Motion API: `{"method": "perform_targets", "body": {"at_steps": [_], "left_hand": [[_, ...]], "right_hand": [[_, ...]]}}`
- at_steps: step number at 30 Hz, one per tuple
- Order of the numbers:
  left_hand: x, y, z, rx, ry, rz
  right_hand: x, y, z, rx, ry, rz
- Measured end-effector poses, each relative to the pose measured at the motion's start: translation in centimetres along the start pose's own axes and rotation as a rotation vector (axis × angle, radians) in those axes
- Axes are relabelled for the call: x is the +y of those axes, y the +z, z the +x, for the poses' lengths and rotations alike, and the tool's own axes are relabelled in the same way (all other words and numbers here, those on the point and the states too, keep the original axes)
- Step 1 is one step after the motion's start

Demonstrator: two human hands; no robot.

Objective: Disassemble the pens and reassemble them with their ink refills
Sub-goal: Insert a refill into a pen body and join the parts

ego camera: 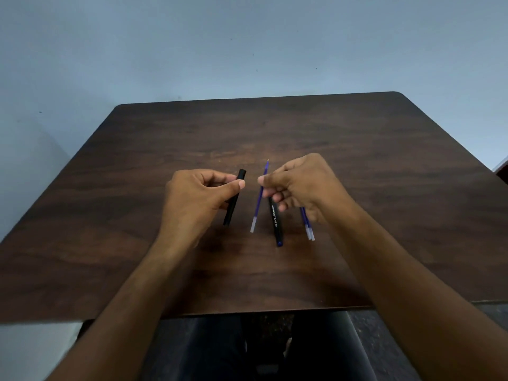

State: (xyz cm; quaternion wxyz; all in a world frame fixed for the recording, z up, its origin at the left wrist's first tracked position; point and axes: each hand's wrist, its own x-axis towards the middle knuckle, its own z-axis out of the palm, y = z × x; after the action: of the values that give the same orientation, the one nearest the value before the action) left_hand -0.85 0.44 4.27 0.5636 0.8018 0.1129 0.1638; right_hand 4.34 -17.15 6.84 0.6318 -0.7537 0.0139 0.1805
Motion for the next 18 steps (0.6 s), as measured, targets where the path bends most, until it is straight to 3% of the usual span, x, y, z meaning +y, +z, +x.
{"method": "perform_targets", "body": {"at_steps": [12, 18], "left_hand": [[-1.8, -3.3, 0.1, 0.086, -0.026, 0.018], [-1.8, -3.3, 0.0, 0.076, -0.032, 0.015]], "right_hand": [[-1.1, 7.8, 3.2, -0.084, 0.139, -0.533], [-1.0, 8.4, 4.5, -0.084, 0.181, -0.647]]}}
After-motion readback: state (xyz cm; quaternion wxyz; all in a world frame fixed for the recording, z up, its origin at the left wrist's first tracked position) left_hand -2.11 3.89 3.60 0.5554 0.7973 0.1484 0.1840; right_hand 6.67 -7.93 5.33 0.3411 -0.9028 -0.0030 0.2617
